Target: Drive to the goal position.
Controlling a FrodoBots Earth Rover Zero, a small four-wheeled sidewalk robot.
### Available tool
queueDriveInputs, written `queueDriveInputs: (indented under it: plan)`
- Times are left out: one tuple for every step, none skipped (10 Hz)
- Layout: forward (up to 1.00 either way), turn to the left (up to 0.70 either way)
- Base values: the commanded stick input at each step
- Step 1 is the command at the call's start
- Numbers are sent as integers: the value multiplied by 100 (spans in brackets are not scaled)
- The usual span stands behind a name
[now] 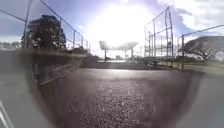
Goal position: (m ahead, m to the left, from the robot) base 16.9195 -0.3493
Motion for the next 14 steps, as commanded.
queueDriveInputs:
  plan:
    - [70,0]
    - [70,0]
    - [70,0]
    - [70,0]
    - [70,0]
    - [70,0]
    - [70,0]
    - [70,0]
    - [70,0]
    - [70,0]
    - [70,0]
    - [70,0]
    - [70,0]
    - [70,0]
